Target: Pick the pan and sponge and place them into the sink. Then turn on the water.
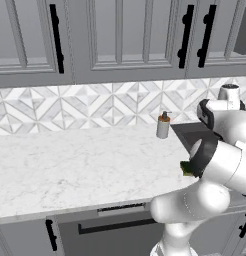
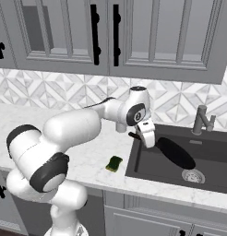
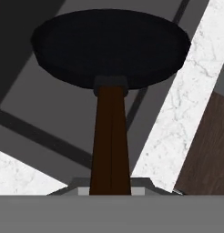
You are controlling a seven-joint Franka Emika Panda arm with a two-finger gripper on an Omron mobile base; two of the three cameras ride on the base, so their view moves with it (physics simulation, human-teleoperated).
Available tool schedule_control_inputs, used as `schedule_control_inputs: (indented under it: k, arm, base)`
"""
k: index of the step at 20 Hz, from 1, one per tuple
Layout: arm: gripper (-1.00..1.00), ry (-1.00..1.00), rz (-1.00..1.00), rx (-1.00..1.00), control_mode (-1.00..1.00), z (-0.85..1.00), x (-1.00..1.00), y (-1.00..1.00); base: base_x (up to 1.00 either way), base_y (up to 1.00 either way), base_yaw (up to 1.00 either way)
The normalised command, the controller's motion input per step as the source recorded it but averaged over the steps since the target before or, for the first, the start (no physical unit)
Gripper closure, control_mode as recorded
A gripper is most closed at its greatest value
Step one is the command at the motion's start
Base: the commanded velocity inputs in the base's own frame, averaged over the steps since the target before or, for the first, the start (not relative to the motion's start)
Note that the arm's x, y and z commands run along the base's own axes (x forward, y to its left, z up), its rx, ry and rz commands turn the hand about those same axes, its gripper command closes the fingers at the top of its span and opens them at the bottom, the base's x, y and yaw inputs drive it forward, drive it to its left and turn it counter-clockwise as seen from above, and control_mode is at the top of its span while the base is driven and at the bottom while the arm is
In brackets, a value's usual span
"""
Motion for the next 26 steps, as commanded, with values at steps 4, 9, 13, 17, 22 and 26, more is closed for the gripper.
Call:
schedule_control_inputs:
  k: [4,9,13,17,22,26]
  arm:
    - [1.00,0.00,0.00,0.03,-1.00,-0.37,0.32,-0.32]
    - [1.00,0.00,0.00,0.01,-1.00,-0.28,0.39,-0.18]
    - [1.00,0.00,0.00,0.05,-1.00,-0.27,0.37,-0.29]
    - [1.00,0.00,0.00,0.06,-1.00,-0.37,0.26,-0.32]
    - [1.00,0.00,0.00,0.03,-1.00,-0.43,0.22,-0.19]
    - [1.00,0.00,0.00,0.00,-1.00,-0.53,0.19,-0.03]
  base:
    - [0.00,0.00,0.00]
    - [0.00,0.00,0.00]
    - [0.00,0.00,0.00]
    - [0.00,0.00,0.00]
    - [0.00,0.00,0.00]
    - [0.00,0.00,0.00]
